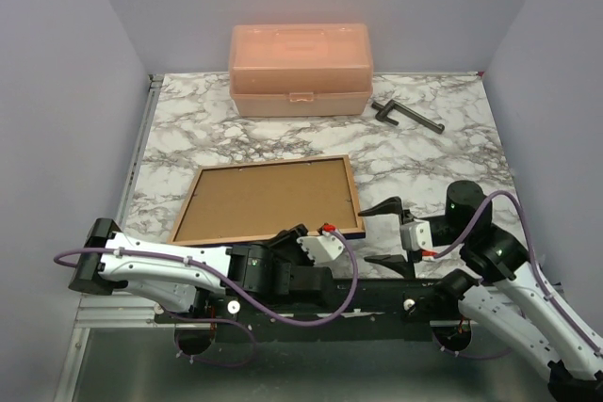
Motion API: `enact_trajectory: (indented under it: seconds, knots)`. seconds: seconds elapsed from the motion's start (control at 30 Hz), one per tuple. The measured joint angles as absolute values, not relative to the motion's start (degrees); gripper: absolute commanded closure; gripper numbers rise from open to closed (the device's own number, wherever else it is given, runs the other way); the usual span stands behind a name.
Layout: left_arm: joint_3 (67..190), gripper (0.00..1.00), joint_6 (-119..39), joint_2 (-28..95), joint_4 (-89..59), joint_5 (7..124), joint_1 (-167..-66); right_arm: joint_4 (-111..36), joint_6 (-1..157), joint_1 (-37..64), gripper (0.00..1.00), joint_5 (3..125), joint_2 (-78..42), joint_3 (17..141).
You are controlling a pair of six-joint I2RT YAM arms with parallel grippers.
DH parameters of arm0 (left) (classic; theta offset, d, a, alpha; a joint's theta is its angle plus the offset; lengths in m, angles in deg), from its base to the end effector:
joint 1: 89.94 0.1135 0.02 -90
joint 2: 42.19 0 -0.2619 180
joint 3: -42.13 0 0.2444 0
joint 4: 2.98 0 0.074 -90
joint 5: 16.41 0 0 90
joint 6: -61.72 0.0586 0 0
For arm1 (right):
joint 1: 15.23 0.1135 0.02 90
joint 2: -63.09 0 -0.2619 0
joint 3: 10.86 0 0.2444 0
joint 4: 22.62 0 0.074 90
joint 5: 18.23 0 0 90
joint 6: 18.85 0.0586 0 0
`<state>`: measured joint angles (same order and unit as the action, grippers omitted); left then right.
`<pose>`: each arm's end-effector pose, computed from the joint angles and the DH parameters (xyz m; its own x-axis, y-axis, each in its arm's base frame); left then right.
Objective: Put the photo into the frame
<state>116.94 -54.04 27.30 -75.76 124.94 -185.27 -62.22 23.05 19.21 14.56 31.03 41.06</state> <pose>0.0257 -0.2173 0.2793 -0.2051 0.7239 -0.6587 0.6224 0.6159 0.4830 0.0772 0.1127 0.2998 0.5277 -0.1269 -0.8399 -0.8477 -0.1427 -0.5110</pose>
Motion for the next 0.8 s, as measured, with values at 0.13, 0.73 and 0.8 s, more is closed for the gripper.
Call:
enact_trajectory:
  seconds: [0.13,0.73,0.8]
  knots:
    - [118.0,1.0,-54.0,26.9,-76.2,125.0,-185.2,-62.0,21.5,19.2,0.06,14.3,31.4,39.8]
    - [122.8,1.0,-52.5,25.1,-76.9,124.9,-184.8,-40.9,27.2,19.2,0.49,16.5,24.7,32.2]
    - [123.5,1.0,-52.4,25.2,-76.9,124.9,-184.8,-38.9,28.3,19.2,0.58,16.7,23.4,32.2]
